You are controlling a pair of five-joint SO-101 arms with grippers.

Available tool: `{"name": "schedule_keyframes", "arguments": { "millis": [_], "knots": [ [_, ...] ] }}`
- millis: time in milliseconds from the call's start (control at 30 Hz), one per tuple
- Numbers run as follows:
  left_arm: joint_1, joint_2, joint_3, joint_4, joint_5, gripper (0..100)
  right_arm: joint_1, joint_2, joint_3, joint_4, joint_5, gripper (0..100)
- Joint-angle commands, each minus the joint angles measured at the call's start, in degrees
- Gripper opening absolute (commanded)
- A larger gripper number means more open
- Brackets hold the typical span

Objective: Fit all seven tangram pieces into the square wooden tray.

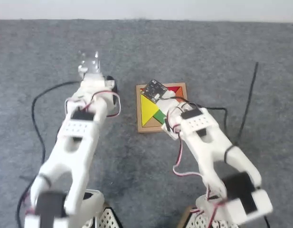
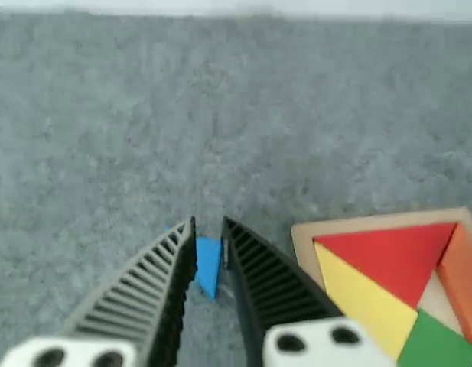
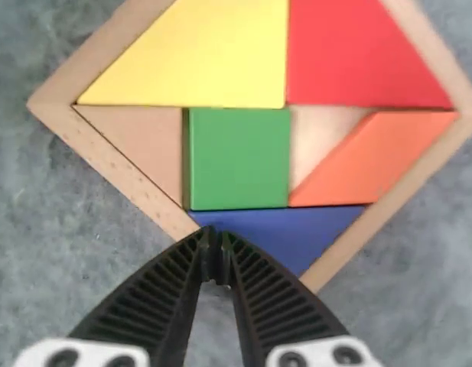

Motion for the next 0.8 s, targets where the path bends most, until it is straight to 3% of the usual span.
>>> {"name": "schedule_keyframes", "arguments": {
  "millis": [0,167,333,600,767],
  "knots": [
    [2.2,13.8,-17.9,13.8,0.6,13,2.3,-10.5,5.6,-6.5,0.8,0.8],
    [4.4,27.4,-33.5,28.0,1.8,19,4.0,-18.8,13.8,-13.1,0.8,0.7],
    [-0.2,35.3,-44.0,35.8,11.3,20,3.9,-18.9,14.3,-13.5,0.8,0.7],
    [-3.5,37.2,-47.1,36.5,15.7,20,3.6,-17.9,14.2,-13.6,0.9,0.7],
    [-4.0,37.5,-47.1,32.1,16.2,20,3.6,-17.9,14.2,-13.6,0.9,0.7]
  ]
}}
